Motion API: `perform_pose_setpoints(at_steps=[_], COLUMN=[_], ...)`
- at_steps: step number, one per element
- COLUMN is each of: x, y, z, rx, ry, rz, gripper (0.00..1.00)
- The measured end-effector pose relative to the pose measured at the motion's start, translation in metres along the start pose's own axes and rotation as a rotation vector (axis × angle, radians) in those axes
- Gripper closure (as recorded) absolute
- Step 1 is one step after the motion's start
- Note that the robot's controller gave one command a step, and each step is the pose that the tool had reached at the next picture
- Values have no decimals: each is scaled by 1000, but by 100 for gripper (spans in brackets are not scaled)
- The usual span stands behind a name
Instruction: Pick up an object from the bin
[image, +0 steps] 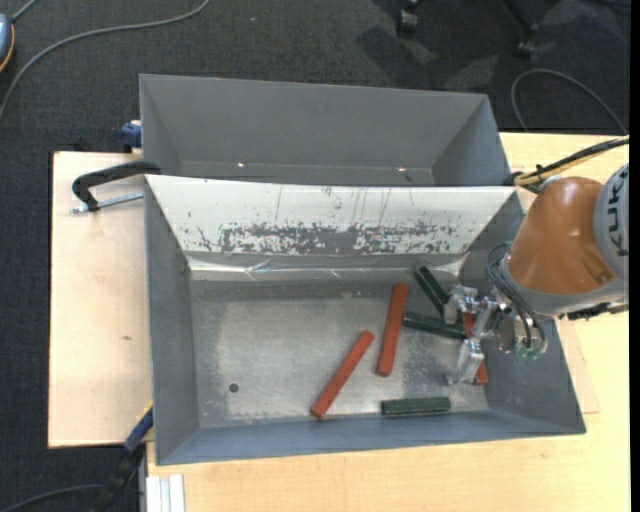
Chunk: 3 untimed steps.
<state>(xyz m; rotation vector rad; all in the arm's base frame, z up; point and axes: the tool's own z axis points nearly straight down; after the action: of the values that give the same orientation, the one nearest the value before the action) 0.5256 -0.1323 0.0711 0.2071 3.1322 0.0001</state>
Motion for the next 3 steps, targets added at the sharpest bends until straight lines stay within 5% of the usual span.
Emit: perform_pose_setpoints(at_steps=[1, 2, 3], x=[0, 0, 0], y=[0, 0, 0], z=[-1, 0, 0], rx=[0, 0, 0], ry=[-1, 0, -1], rz=[0, 0, 0], gripper=[100, 0, 100])
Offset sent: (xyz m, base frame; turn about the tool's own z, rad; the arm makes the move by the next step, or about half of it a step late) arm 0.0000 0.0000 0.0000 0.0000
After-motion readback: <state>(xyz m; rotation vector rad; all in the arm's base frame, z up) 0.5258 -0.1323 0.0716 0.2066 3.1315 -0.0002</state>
